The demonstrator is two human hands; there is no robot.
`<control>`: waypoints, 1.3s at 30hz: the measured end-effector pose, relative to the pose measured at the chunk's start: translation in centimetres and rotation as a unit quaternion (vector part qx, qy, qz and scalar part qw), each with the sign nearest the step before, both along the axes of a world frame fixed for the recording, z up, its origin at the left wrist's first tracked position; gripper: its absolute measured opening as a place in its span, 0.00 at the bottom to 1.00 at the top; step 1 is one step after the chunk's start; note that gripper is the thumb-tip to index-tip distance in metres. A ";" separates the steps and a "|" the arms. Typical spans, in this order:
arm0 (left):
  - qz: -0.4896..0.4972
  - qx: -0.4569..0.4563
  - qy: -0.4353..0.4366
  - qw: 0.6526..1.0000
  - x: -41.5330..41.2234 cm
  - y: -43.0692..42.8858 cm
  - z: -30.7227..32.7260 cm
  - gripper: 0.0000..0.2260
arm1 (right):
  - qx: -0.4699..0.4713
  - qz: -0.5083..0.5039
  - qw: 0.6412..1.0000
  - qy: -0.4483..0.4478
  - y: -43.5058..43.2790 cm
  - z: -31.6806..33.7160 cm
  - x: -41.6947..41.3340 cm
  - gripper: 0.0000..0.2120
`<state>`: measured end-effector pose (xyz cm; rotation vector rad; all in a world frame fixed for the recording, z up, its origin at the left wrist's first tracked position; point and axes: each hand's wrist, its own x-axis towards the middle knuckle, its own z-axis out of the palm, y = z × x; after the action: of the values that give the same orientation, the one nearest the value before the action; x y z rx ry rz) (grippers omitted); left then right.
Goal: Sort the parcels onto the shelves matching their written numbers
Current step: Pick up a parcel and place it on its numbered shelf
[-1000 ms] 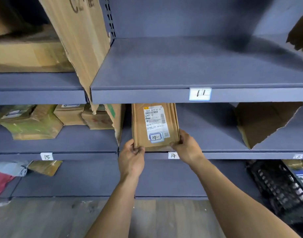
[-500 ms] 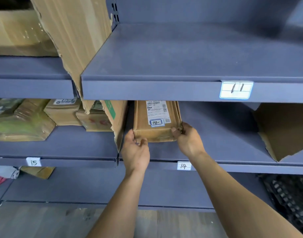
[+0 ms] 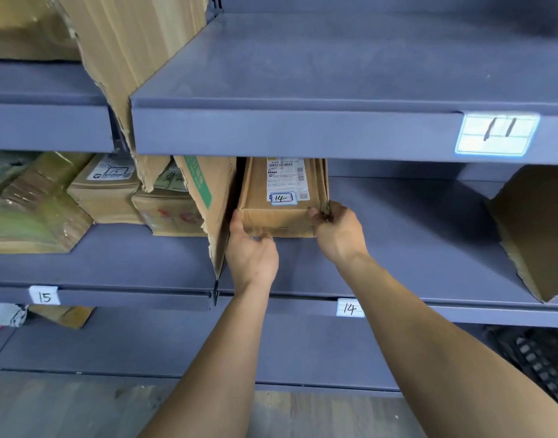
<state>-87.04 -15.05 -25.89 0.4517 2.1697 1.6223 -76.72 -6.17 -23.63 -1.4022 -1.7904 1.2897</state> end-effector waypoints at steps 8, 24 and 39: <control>-0.044 -0.057 0.002 0.997 0.0 -0.6 0.5 0.35 | -0.029 -0.017 0.999 0.033 -0.4 -0.2 -0.3 0.08; -0.321 -0.244 0.045 0.914 6.0 -7.9 12.2 0.22 | -0.090 0.045 0.976 -0.191 -7.8 10.1 9.6 0.28; -0.528 -0.190 0.173 0.809 14.7 -11.3 19.8 0.20 | -0.052 -0.107 0.961 -0.249 -19.0 17.9 21.1 0.19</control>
<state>-72.30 -26.35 -6.11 1.5528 1.7674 0.4893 -55.62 -25.14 -5.68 -2.0597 -1.8237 0.9855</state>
